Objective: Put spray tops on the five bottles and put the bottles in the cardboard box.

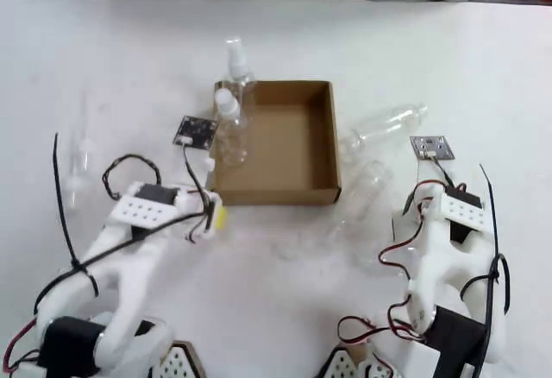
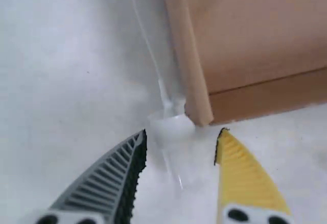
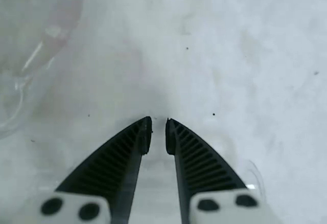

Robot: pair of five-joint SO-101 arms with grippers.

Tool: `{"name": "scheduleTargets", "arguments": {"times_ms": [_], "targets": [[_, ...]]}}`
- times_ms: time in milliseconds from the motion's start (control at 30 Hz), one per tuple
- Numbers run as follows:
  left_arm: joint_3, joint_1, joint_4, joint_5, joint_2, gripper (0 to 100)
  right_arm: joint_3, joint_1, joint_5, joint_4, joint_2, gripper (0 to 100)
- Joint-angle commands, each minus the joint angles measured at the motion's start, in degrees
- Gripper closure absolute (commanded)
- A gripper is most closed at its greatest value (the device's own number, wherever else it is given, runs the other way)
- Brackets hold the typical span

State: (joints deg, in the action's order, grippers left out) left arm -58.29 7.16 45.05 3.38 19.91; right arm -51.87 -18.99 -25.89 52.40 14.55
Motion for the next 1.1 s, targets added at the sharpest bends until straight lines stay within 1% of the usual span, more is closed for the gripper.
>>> {"name": "scheduleTargets", "arguments": {"times_ms": [0,133,333,400,467,500,533,600,700,767,933,1067], "targets": [[4.57,0.04,-1.23,0.70,-2.15,77,0.35,-0.48,-0.44,-0.66,1.10,96.7],[7.47,-1.54,1.14,2.73,-5.05,77,0.35,-0.48,-0.44,-0.66,1.10,96.7],[14.15,-2.42,5.89,2.99,-13.05,78,0.35,-0.48,-0.53,-0.66,1.19,96.7],[14.86,-2.33,6.51,2.64,-13.67,83,0.35,-0.48,-0.53,-0.66,1.10,96.7],[14.59,-1.98,6.59,2.37,-13.67,92,0.35,-0.48,-0.53,-0.75,1.10,96.6],[14.59,-1.98,6.77,1.32,-13.67,96,0.35,-0.48,-0.53,-0.75,1.10,96.6],[14.59,-1.98,7.21,-0.26,-13.67,99,0.35,-0.48,-0.53,-0.75,1.01,96.5],[14.59,-2.15,8.18,-2.02,-13.67,96,0.35,-0.48,-0.53,-0.75,1.01,96.5],[14.59,-4.35,10.02,-3.60,-13.67,98,0.35,-0.48,-0.53,-0.75,0.92,96.5],[14.59,-7.52,10.81,-7.74,-13.67,98,0.35,-0.48,-0.53,-0.75,0.84,96.4],[15.21,-18.68,10.90,-22.95,-13.49,98,0.35,-0.48,-0.53,-0.84,0.84,96.4],[16.88,-25.36,12.75,-33.93,-13.49,98,0.35,-0.22,-0.53,-1.27,0.84,96.4]]}}
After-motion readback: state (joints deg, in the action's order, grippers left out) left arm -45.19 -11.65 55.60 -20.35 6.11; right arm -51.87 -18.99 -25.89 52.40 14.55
